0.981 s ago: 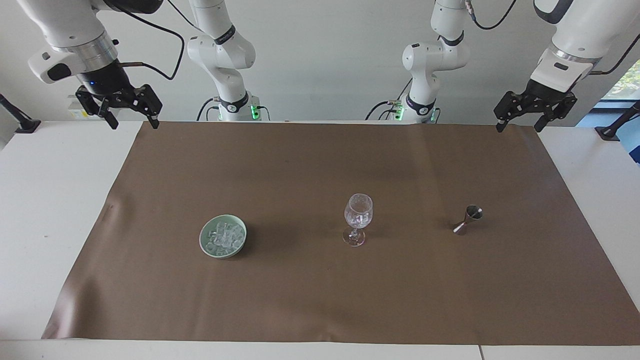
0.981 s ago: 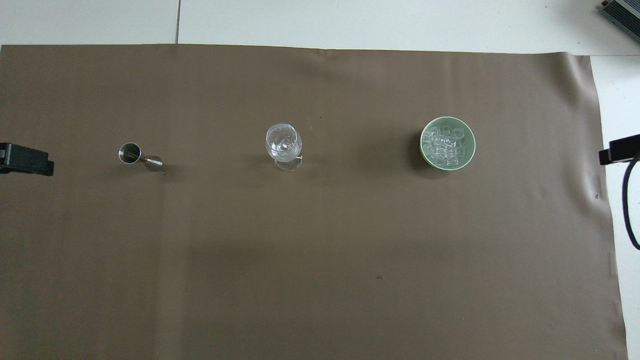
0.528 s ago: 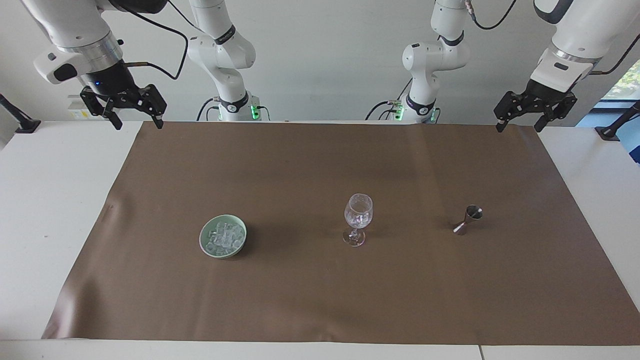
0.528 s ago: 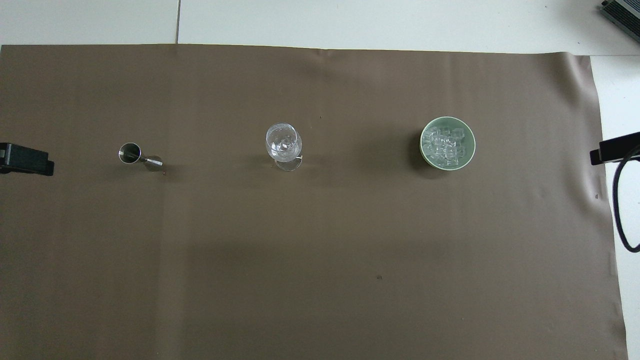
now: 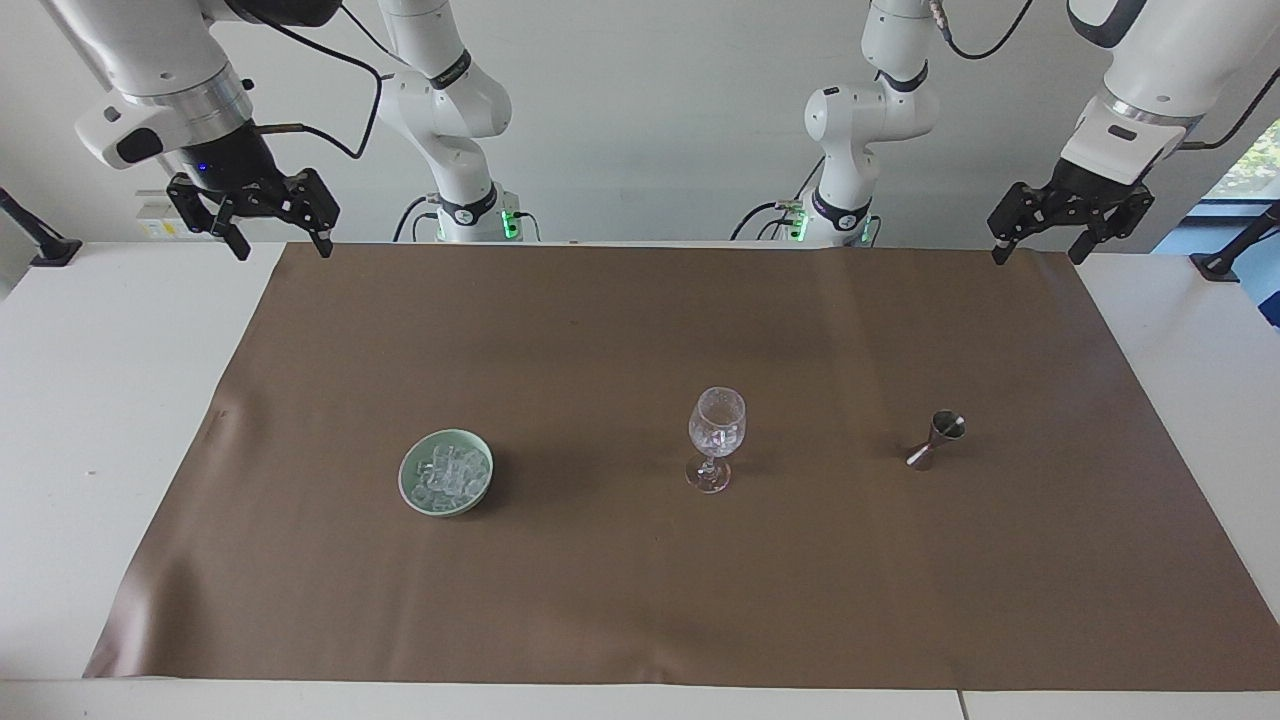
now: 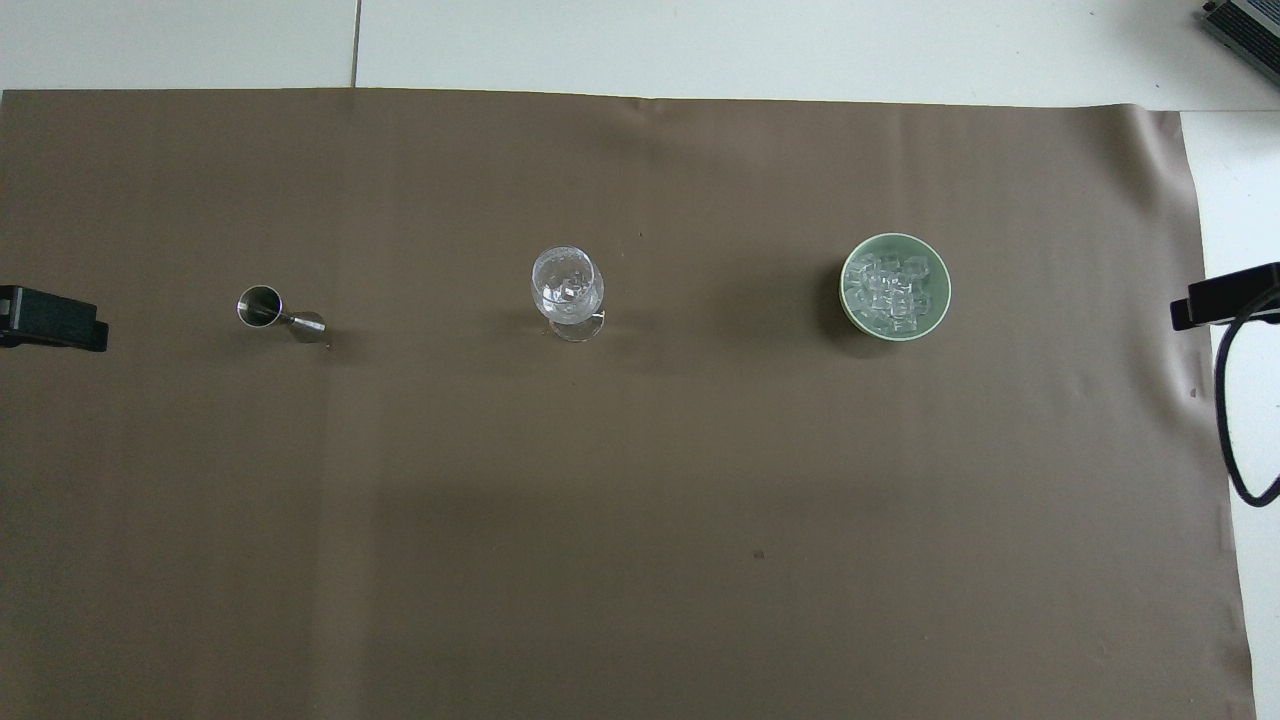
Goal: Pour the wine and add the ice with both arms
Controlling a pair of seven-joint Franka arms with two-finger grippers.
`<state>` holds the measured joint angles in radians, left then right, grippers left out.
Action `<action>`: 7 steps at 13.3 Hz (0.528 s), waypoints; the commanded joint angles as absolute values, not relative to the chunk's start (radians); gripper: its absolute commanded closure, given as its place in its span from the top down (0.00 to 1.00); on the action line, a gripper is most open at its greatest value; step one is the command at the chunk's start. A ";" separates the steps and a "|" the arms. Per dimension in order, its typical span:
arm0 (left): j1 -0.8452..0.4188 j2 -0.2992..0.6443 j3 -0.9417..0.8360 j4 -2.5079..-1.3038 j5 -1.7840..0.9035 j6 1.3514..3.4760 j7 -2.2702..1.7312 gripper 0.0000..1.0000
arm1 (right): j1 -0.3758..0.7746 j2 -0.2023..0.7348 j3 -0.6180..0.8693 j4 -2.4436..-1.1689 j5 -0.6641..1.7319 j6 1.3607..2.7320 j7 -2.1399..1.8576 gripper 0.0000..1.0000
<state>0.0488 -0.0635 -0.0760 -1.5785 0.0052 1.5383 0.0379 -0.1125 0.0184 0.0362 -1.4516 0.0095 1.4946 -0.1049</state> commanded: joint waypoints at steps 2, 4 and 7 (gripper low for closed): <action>0.058 -0.074 -0.080 -1.578 0.017 1.526 0.043 1.00 | -0.086 -0.002 0.000 -1.474 0.012 1.500 -0.112 1.00; 0.058 -0.074 -0.080 -1.578 0.017 1.526 0.043 1.00 | -0.074 0.000 -0.008 -1.474 0.012 1.500 -0.112 1.00; 0.058 -0.074 -0.080 -1.578 0.017 1.526 0.043 1.00 | -0.052 0.000 -0.029 -1.474 0.012 1.500 -0.112 1.00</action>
<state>0.0488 -0.0635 -0.0760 -1.5785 0.0053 1.5383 0.0378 -0.0673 0.0184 -0.0121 -1.4517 0.0095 1.4946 -0.1050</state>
